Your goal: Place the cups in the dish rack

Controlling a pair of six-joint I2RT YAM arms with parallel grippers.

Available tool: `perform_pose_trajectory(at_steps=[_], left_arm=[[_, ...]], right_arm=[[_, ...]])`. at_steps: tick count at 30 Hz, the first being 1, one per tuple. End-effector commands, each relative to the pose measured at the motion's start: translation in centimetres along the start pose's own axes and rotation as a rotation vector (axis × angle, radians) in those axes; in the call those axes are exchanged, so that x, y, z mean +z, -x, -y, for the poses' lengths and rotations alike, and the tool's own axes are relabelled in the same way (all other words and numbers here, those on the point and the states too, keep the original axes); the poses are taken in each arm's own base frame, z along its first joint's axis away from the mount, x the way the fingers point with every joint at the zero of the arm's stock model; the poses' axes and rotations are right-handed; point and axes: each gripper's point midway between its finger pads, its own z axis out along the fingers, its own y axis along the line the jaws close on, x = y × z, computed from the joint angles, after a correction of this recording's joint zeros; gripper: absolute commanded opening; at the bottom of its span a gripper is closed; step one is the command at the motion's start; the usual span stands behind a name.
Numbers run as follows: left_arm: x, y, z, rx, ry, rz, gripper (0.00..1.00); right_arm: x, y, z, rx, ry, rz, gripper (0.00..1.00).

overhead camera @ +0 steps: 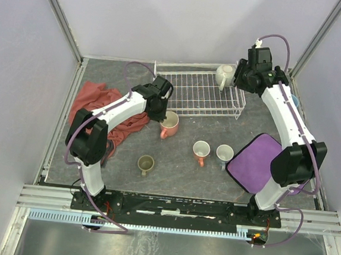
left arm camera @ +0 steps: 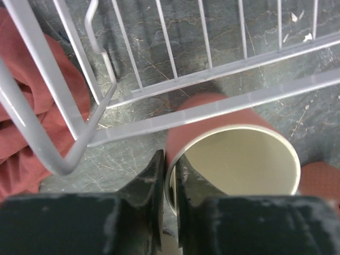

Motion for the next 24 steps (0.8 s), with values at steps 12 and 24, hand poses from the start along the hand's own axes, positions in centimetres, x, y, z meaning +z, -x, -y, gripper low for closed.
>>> perform_pose_trajectory(at_steps=[12,24], left_arm=[[-6.9,4.2,3.0,-0.035,-0.148,0.141,0.03],[-16.8,13.0,5.5,-0.274,-0.478,0.313,0.03]], right_arm=[[-4.9,0.9,-4.5,0.018,0.273,-0.014,0.55],[-10.3,0.2,-11.0,0.217,0.802,-0.117,0.58]])
